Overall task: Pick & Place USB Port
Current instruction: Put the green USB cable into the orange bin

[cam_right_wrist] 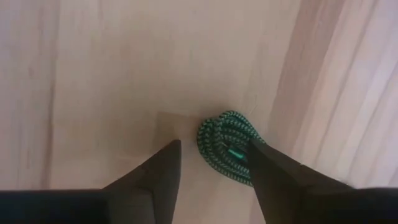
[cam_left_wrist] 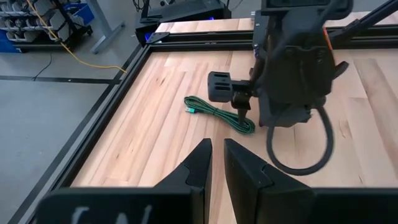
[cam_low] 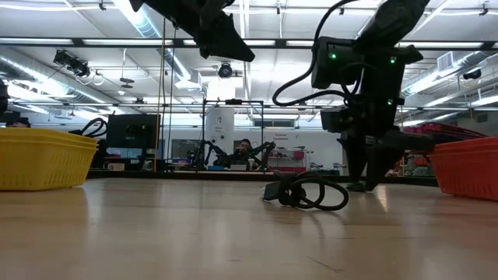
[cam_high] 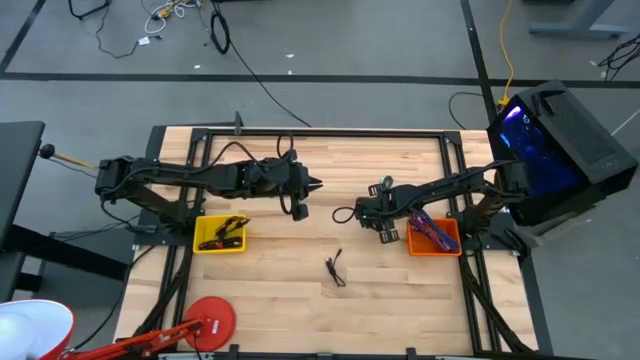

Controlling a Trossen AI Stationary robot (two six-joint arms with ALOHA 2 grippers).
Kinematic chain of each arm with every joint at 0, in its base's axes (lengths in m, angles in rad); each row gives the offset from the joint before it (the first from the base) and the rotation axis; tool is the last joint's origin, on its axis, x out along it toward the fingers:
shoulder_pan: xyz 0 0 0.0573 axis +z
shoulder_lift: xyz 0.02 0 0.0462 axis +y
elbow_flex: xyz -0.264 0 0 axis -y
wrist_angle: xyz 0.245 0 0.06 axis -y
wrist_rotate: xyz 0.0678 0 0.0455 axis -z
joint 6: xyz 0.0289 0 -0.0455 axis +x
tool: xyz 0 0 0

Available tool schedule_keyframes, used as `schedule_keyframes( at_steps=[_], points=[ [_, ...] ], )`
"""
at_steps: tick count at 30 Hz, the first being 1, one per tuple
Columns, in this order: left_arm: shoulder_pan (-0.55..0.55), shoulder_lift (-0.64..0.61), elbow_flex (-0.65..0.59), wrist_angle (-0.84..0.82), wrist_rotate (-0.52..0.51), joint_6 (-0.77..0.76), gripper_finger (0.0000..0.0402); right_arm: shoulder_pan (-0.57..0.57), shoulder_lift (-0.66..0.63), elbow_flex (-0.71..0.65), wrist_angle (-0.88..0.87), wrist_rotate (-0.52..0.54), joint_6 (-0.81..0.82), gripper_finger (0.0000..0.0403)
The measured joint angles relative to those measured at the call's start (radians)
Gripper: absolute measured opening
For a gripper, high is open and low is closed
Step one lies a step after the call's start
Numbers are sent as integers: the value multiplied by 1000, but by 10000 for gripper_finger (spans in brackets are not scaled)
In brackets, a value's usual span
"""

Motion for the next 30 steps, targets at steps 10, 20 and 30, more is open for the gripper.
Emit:
schedule_keyframes(
  at_steps=[10,20,30],
  points=[
    [0,0,0,0,0,0,48,-23,-5,-35,36,-40,0,125],
    [0,0,0,0,0,1,48,-24,0,-25,23,-18,0,7],
    [0,0,0,0,0,1,48,-24,3,192,-153,21,6,4]
  ],
)
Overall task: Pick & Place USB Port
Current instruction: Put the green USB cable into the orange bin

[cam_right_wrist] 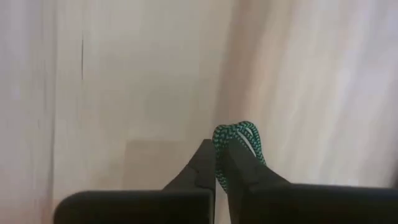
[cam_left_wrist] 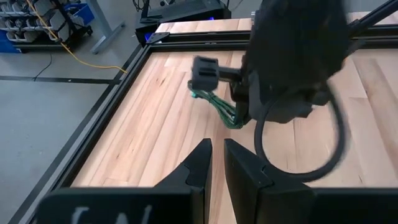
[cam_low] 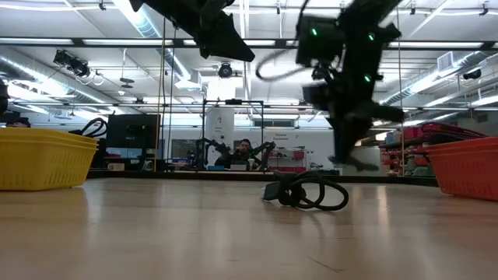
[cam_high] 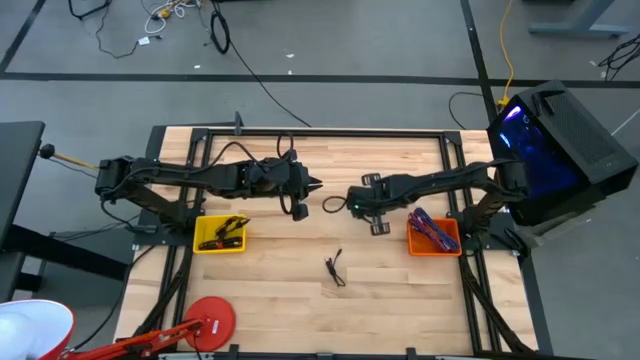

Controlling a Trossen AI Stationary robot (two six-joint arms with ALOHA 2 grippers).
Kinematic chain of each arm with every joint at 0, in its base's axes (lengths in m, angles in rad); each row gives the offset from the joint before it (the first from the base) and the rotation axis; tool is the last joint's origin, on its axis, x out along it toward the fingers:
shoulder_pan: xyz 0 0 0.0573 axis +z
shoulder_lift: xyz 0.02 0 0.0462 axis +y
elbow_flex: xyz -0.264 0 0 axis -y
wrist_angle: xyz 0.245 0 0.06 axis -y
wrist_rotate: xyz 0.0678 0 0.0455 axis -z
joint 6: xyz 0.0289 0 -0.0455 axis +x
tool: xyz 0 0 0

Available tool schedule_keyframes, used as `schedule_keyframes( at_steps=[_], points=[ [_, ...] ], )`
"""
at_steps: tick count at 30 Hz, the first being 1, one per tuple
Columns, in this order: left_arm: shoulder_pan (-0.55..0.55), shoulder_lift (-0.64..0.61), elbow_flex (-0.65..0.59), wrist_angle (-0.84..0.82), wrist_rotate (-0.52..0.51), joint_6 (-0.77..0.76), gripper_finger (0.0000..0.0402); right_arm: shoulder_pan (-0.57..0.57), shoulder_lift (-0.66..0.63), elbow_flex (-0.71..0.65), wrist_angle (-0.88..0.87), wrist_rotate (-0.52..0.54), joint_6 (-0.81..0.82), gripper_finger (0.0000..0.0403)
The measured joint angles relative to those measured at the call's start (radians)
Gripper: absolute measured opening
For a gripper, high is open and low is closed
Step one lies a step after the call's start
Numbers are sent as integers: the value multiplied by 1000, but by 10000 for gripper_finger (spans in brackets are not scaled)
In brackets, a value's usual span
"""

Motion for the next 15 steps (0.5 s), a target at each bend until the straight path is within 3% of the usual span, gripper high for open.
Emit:
schedule_keyframes(
  at_steps=[6,15],
  points=[
    [0,0,0,0,0,1,48,-10,-1,200,-99,2,132,3],
    [0,0,0,-8,0,1,48,-78,-4,544,-349,-110,296,0]
  ],
)
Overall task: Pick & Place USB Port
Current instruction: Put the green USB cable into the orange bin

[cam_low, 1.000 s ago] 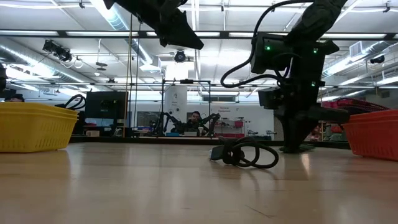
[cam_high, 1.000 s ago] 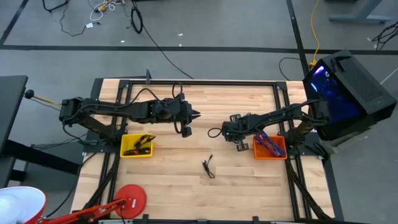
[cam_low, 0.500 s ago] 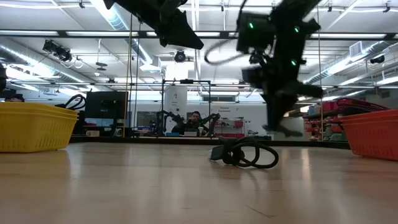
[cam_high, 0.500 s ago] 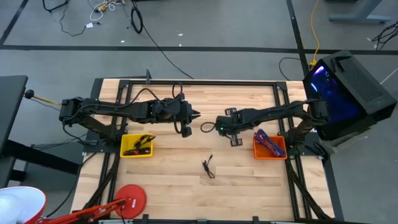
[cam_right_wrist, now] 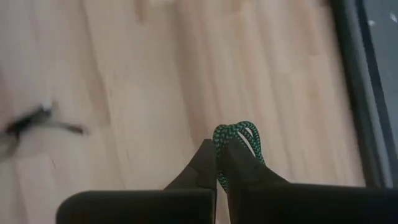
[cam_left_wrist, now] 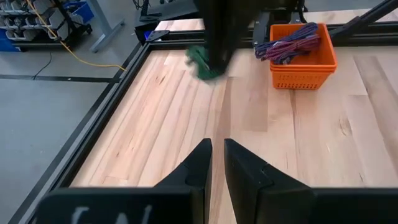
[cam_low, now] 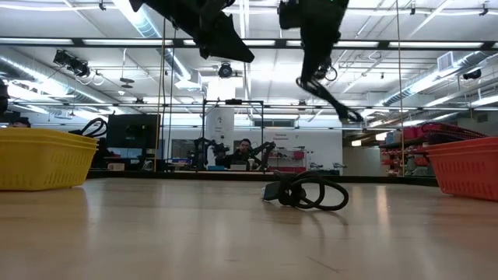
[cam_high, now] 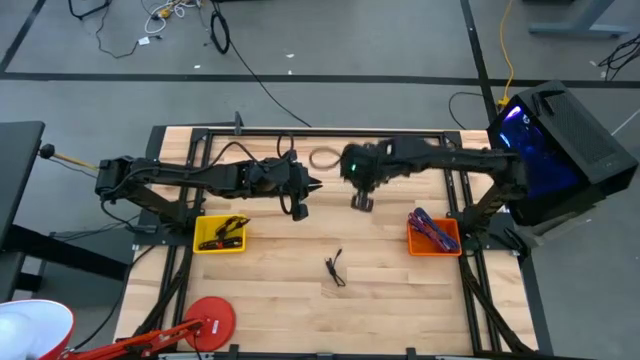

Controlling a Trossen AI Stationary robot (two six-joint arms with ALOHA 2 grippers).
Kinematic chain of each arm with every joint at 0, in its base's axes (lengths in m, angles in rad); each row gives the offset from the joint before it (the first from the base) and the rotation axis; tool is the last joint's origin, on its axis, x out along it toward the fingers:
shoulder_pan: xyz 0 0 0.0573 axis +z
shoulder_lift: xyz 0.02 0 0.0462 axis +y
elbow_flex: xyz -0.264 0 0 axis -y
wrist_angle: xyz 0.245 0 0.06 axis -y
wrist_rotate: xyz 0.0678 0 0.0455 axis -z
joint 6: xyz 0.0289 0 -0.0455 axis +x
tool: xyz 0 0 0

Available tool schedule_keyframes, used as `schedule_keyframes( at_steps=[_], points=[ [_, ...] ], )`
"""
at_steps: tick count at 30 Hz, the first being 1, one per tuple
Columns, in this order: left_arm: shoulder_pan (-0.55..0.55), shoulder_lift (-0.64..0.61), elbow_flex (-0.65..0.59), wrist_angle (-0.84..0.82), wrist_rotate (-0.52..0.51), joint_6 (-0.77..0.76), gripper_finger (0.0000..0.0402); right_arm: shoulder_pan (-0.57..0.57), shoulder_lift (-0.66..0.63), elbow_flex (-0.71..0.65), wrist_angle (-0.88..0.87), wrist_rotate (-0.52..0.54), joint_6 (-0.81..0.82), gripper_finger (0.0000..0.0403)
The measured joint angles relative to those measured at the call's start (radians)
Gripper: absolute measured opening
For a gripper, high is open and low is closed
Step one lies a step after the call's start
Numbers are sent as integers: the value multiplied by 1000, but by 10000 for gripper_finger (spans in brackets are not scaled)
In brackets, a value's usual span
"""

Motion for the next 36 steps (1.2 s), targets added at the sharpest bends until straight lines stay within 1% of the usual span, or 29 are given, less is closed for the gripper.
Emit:
schedule_keyframes(
  at_steps=[2,4,9,15,17,21,23,26,29,32,36],
  points=[
    [0,0,0,0,0,0,48,-24,-13,64,-41,-3,47,0],
    [0,0,0,-5,0,0,48,-50,-41,104,-66,-31,101,0],
    [0,0,0,-28,0,0,48,-97,-156,116,-134,-87,229,0],
    [0,0,0,-51,0,0,48,-96,-295,116,-253,-25,375,1],
    [0,0,0,-51,0,0,48,-94,-332,116,-289,4,451,1],
    [0,0,0,-50,0,0,48,-76,-398,102,-282,34,551,1],
    [0,0,0,-50,0,0,48,-62,-423,79,-270,42,584,1],
    [0,0,0,-50,0,0,48,-51,-464,11,-251,37,624,1],
    [0,0,0,-50,0,0,48,-37,-520,-98,-187,35,654,1],
    [0,0,0,-50,0,0,48,-9,-575,-201,-110,7,676,1],
    [1,0,0,-54,0,0,48,26,-663,-290,-67,21,730,1]
  ],
)
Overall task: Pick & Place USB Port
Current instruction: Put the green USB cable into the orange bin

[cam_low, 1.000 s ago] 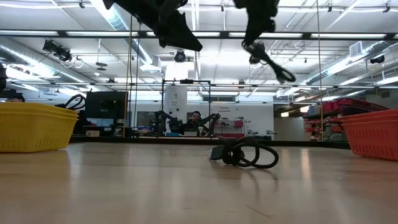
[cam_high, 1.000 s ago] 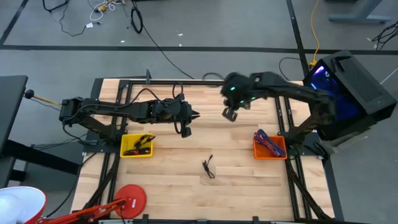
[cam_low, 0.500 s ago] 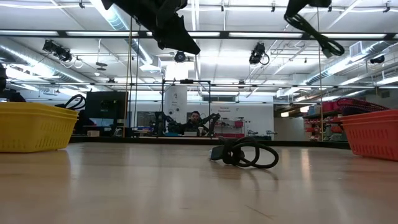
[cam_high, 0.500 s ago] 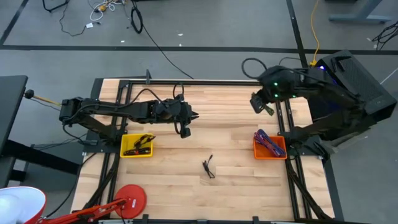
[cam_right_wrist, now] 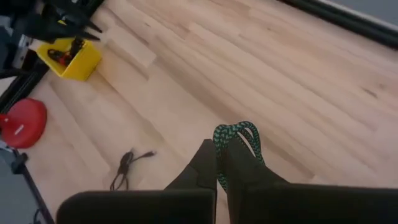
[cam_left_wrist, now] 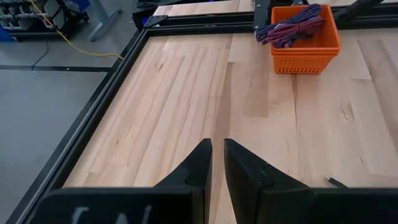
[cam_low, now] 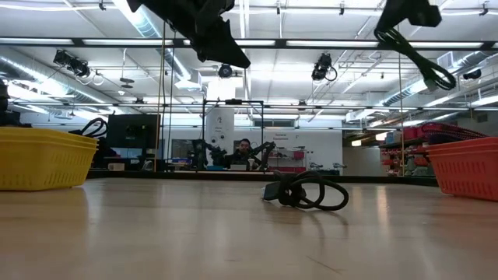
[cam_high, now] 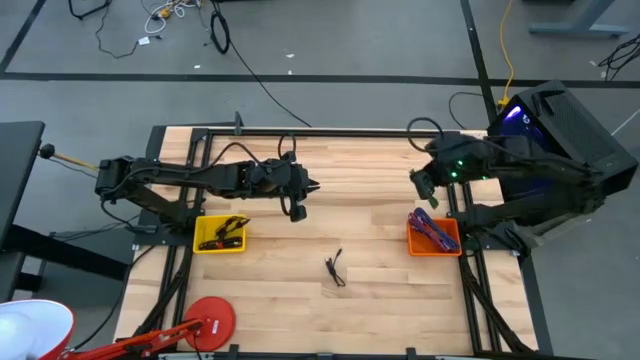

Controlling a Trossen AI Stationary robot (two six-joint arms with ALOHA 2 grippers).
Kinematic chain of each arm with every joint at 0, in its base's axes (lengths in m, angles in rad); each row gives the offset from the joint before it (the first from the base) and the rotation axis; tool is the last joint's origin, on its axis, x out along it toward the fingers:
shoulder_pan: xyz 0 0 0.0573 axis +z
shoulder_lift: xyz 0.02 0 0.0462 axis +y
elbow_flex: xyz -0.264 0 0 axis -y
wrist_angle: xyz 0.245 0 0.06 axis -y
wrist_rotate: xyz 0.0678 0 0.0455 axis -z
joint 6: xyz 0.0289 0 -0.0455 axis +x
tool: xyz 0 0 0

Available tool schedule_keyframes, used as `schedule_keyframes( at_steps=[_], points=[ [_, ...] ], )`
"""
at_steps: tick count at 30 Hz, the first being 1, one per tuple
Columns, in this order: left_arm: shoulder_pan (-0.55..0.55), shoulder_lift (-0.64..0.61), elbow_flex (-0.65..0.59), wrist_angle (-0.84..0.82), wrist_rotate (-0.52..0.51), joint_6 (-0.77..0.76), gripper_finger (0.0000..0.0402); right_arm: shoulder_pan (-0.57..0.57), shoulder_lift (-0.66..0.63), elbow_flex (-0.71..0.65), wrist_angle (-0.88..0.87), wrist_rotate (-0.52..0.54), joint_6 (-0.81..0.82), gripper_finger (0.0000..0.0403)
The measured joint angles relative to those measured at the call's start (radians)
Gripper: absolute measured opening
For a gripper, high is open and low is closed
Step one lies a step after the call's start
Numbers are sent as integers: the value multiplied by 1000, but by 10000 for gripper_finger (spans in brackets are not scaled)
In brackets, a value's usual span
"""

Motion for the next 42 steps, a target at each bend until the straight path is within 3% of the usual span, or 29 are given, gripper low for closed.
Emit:
schedule_keyframes(
  at_steps=[8,18,29,42],
  points=[
    [0,0,0,-1,0,0,48,124,-168,-126,21,54,182,1],
    [5,0,0,-4,0,0,48,270,-236,-229,-32,136,314,0],
    [5,0,0,-23,0,-1,48,358,-291,-307,-39,201,391,0],
    [5,0,0,-22,0,-5,48,393,-372,-485,-34,163,438,0]
  ],
)
